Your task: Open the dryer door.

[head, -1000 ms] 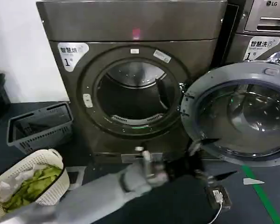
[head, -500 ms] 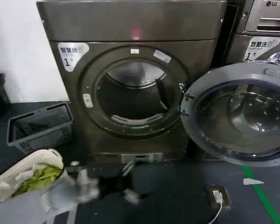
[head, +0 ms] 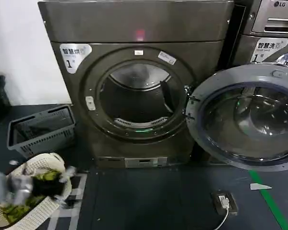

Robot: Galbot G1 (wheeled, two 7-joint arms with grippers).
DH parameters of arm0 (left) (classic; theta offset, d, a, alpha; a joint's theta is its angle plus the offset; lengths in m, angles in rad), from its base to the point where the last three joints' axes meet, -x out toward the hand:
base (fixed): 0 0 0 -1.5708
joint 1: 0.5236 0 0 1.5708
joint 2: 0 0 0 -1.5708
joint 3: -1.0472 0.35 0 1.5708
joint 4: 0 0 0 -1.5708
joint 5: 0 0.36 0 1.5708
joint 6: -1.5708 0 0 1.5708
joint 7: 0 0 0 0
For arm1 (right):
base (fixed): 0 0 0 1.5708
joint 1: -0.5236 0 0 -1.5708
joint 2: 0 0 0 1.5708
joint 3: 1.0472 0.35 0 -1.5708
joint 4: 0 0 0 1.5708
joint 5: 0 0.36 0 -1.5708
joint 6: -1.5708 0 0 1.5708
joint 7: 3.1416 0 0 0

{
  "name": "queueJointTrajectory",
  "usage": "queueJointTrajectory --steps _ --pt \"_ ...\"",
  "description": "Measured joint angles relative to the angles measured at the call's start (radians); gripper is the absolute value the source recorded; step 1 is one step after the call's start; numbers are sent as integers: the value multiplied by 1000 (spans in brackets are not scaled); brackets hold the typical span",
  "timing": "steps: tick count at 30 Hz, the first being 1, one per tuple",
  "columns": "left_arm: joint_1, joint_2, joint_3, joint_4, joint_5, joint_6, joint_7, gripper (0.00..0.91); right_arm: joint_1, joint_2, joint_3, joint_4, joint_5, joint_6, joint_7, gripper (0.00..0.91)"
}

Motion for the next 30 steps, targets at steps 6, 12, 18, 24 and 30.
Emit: queueJointTrajectory --steps 6,12,18,24,30 --pt "15 79 -64 74 105 21 79 907 17 4 -16 -6 -3 3 -2 907" --pt "97 84 -176 137 156 44 135 907 20 6 -17 -7 -4 3 -3 907" --pt "180 75 -294 206 171 16 199 907 20 5 -15 -7 -4 3 -3 907" --pt "209 74 -325 247 209 -4 204 907 19 7 -16 -3 -4 2 -4 907" --pt "230 72 -335 286 253 -23 205 907 18 12 -17 -3 -4 -4 -2 907"
